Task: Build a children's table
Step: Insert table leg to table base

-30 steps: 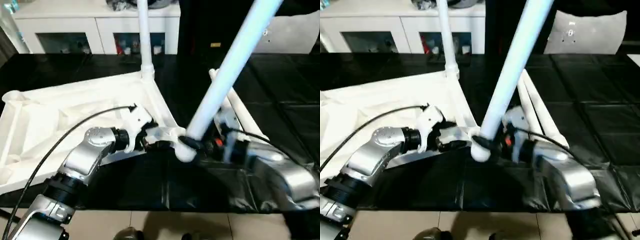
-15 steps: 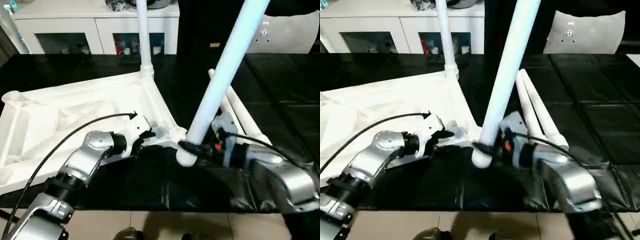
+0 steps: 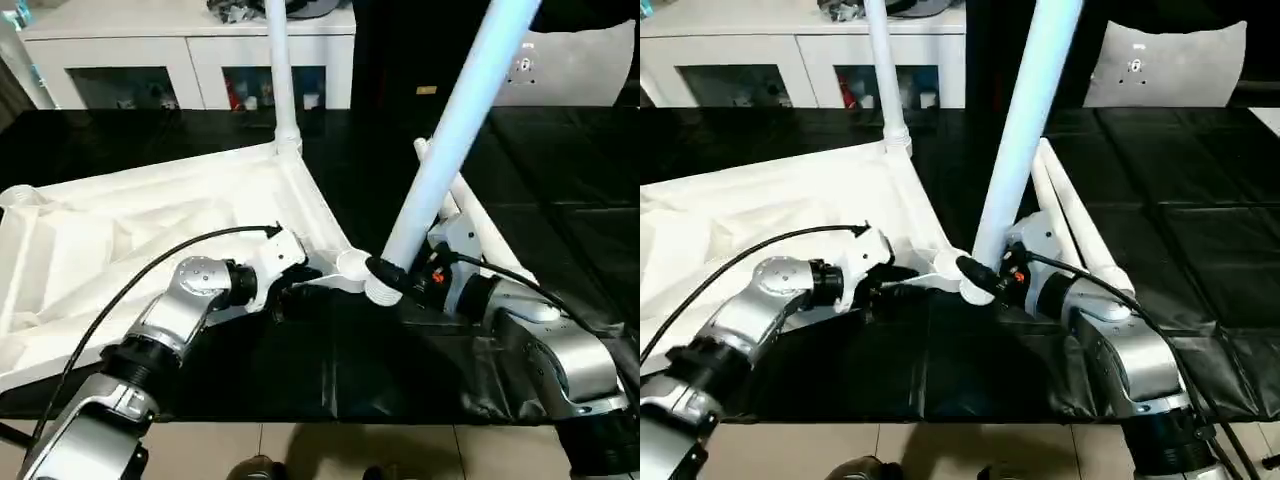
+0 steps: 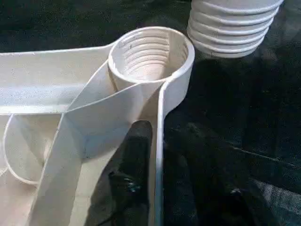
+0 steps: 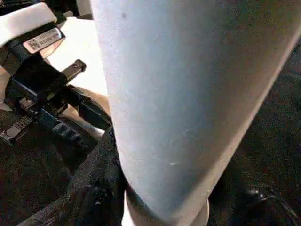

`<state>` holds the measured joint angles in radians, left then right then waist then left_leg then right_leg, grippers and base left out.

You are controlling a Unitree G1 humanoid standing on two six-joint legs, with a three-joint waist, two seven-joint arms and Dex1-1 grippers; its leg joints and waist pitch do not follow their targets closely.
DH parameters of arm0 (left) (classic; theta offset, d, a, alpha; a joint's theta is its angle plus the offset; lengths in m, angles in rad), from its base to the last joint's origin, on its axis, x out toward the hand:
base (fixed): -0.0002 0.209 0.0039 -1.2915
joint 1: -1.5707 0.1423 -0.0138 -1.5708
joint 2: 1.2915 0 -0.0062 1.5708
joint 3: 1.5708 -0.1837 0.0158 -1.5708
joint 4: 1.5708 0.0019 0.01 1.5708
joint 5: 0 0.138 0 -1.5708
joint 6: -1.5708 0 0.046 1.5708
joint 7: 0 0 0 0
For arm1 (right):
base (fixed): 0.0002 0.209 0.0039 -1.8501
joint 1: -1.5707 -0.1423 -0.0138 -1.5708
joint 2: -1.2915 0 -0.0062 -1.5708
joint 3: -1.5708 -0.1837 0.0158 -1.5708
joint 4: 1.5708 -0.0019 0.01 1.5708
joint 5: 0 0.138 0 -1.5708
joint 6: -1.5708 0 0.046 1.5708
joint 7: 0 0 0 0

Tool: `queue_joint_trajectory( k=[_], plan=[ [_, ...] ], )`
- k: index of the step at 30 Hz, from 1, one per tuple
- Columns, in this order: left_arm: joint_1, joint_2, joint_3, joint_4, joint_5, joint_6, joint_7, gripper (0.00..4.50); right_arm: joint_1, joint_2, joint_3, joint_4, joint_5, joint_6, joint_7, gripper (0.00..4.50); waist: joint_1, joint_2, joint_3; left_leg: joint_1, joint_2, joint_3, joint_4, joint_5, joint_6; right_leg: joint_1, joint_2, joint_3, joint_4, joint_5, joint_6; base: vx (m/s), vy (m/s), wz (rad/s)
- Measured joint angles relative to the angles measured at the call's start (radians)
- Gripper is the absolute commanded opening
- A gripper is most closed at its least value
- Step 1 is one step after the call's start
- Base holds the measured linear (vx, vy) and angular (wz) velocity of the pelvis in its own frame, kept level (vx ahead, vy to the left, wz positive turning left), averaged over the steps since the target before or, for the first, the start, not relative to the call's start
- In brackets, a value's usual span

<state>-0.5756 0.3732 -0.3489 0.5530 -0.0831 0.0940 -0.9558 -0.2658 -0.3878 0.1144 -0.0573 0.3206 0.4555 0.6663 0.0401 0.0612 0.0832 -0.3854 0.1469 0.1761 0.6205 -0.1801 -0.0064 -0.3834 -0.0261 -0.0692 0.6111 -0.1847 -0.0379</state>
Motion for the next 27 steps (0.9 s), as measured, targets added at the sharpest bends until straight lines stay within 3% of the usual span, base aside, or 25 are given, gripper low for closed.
queue_joint_trajectory(
  k=[11, 19, 27],
  plan=[
    [0.011, 0.049, 0.021, -0.006, 0.002, 0.011, -0.042, 0.04, 0.0, 0.004, 0.0, 0.0, 0.0, -0.025, 0.021, 1.9, -0.002, 0.0, 0.0, 0.0, 0.0, 0.0, 0.0, 0.0, 0.0, 0.0, 0.0, 0.0, 0.0, 0.0, 0.0, 0.0, 0.0, 0.0],
    [0.022, 0.065, 0.013, -0.027, 0.04, -0.031, -0.053, 0.0, -0.028, 0.011, 0.0, -0.009, 0.036, -0.011, 0.057, 1.9, -0.007, 0.0, 0.0, 0.0, 0.0, 0.0, 0.0, 0.0, 0.0, 0.0, 0.0, 0.0, 0.0, 0.0, 0.0, 0.0, 0.0, 0.0],
    [0.057, 0.096, -0.001, -0.077, 0.034, -0.073, -0.13, 0.0, -0.052, -0.004, 0.001, -0.029, 0.052, 0.04, 0.076, 1.9, 0.001, 0.0, 0.0, 0.0, 0.0, 0.0, -0.001, 0.0, 0.0, 0.0, 0.0, 0.0, 0.0, 0.0, 0.0, 0.0, 0.0, 0.0]
  ],
)
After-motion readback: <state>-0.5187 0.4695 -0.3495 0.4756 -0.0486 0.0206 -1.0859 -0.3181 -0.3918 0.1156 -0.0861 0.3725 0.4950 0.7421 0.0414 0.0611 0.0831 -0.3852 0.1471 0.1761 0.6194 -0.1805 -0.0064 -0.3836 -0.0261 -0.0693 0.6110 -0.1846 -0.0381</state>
